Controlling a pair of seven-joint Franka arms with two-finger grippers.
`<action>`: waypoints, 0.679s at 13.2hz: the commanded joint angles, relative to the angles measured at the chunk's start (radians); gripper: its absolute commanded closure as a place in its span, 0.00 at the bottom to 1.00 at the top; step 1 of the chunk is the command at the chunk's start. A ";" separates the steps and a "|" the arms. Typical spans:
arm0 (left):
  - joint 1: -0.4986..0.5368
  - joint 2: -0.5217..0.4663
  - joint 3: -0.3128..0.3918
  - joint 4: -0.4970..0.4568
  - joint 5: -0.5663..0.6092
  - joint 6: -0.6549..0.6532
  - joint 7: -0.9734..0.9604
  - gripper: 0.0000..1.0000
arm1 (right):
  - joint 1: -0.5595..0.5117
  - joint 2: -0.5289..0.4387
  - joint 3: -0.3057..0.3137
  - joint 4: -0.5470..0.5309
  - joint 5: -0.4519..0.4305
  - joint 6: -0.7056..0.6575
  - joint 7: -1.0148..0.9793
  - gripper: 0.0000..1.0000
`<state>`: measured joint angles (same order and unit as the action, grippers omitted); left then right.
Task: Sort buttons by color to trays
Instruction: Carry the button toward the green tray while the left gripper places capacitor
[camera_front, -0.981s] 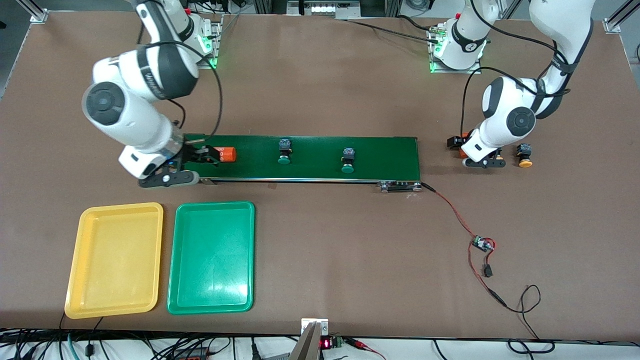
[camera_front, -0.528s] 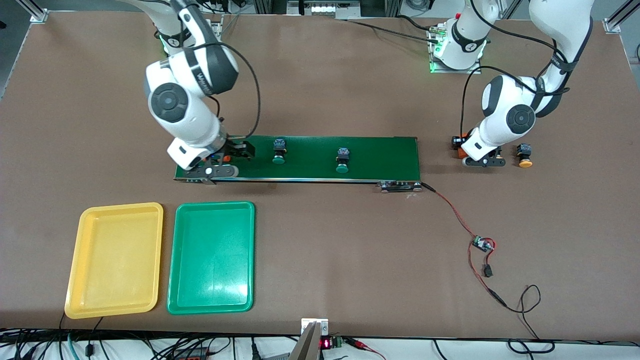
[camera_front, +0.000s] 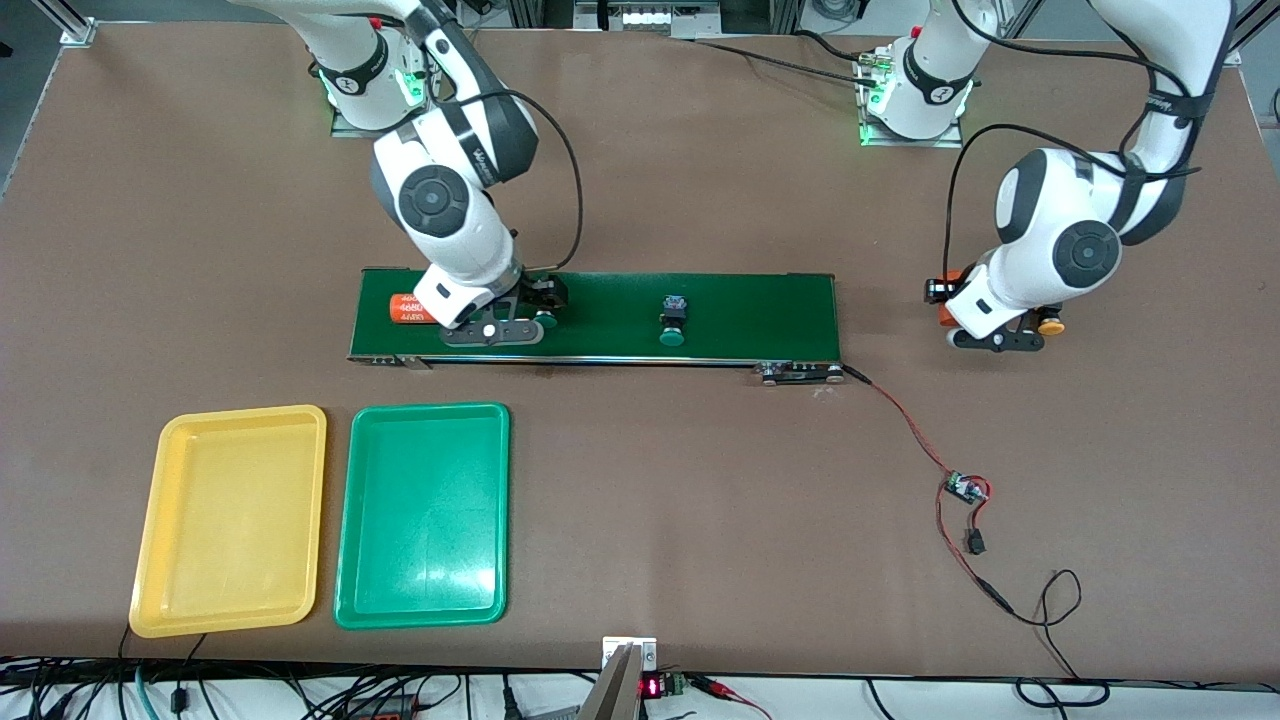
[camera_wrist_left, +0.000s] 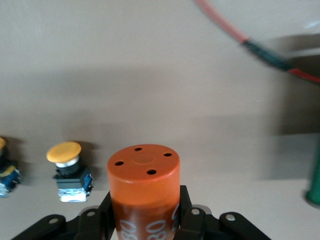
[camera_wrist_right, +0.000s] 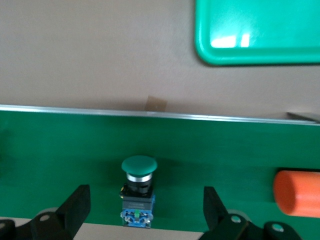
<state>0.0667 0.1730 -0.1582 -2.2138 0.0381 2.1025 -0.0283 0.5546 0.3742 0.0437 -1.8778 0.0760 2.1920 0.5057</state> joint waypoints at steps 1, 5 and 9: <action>-0.005 0.008 -0.052 0.109 -0.001 -0.078 0.146 0.88 | 0.013 0.015 -0.001 -0.029 -0.007 0.018 0.001 0.00; -0.030 0.040 -0.142 0.175 -0.012 -0.072 0.373 0.88 | 0.010 0.014 -0.001 -0.079 -0.016 0.018 -0.018 0.00; -0.088 0.098 -0.198 0.224 -0.006 -0.038 0.617 0.88 | 0.010 0.015 -0.001 -0.109 -0.015 0.022 -0.016 0.00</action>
<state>0.0002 0.2252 -0.3372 -2.0357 0.0363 2.0556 0.4671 0.5652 0.4076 0.0424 -1.9539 0.0706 2.1948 0.4970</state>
